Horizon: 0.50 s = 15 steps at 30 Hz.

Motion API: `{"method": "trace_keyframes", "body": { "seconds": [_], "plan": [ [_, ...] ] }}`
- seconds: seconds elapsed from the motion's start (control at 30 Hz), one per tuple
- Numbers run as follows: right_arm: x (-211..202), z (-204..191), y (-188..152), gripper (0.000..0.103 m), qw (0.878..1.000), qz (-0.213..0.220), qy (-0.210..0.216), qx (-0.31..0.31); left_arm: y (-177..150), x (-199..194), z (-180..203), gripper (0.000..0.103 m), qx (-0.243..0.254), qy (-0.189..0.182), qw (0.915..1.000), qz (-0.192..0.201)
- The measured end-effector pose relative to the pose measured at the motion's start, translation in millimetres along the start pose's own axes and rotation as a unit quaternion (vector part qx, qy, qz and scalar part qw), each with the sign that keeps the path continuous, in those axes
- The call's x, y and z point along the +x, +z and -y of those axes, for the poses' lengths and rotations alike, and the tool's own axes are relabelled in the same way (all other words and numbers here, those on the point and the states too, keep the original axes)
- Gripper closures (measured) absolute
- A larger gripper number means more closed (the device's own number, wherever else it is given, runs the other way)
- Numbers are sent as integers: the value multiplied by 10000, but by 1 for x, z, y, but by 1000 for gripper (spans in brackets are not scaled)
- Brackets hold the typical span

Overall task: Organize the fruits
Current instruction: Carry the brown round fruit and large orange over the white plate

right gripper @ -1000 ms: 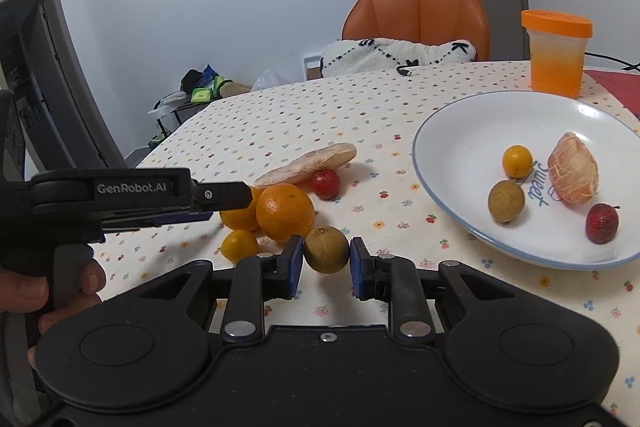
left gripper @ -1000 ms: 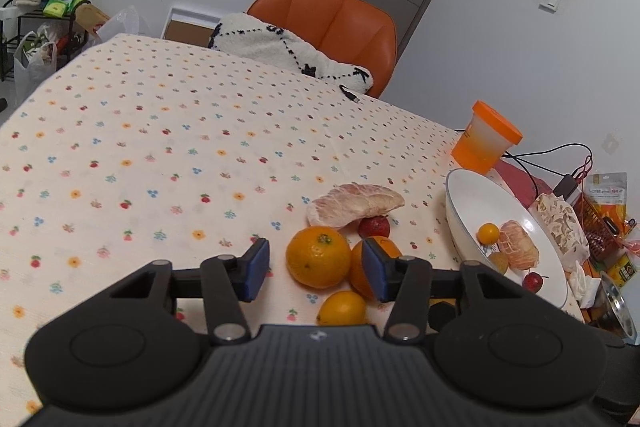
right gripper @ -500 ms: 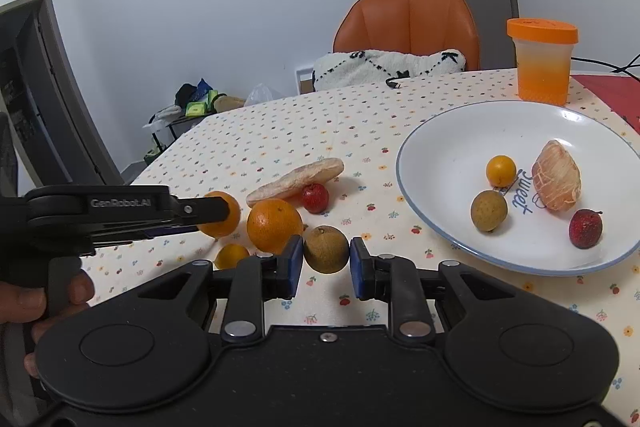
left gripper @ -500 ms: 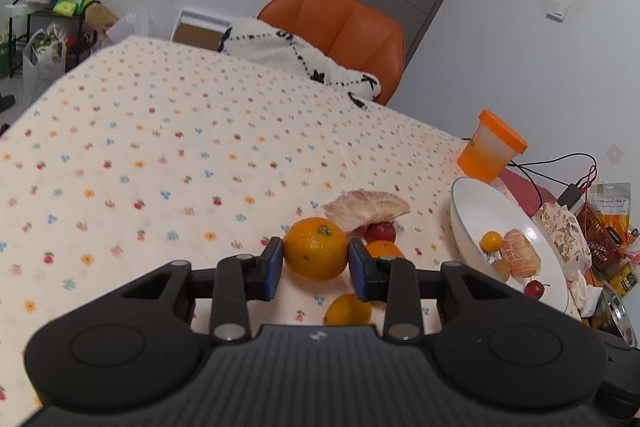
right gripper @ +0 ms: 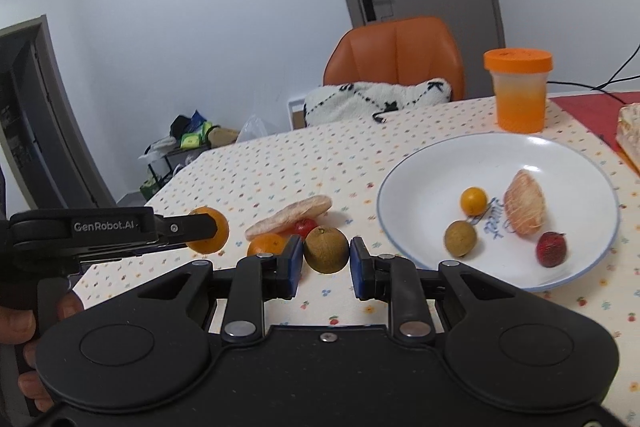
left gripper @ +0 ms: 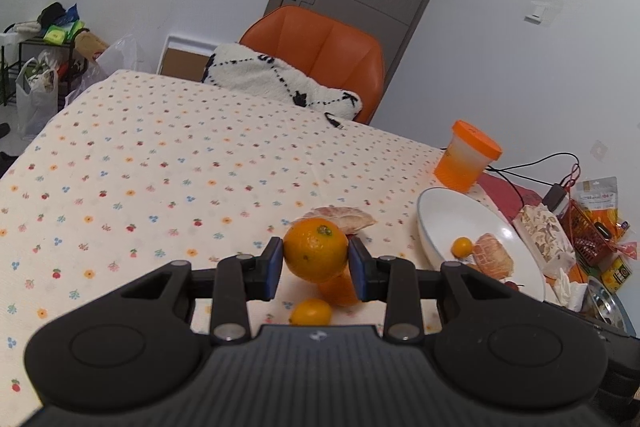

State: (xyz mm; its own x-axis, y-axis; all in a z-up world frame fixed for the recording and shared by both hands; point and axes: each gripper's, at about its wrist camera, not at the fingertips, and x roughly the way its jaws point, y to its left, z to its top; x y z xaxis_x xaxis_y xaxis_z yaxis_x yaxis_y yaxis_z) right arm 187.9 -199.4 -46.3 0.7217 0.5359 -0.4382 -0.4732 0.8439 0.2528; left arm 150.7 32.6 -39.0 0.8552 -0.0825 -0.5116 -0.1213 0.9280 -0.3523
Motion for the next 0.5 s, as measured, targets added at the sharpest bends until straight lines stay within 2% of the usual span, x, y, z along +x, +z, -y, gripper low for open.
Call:
{"method": "trace_keyframes", "body": {
  "seconds": [0.5],
  "plan": [
    [-30, 30, 5, 80, 9988, 323, -286, 216, -2, -3, 42, 70, 302, -286, 9991, 61]
  ]
}}
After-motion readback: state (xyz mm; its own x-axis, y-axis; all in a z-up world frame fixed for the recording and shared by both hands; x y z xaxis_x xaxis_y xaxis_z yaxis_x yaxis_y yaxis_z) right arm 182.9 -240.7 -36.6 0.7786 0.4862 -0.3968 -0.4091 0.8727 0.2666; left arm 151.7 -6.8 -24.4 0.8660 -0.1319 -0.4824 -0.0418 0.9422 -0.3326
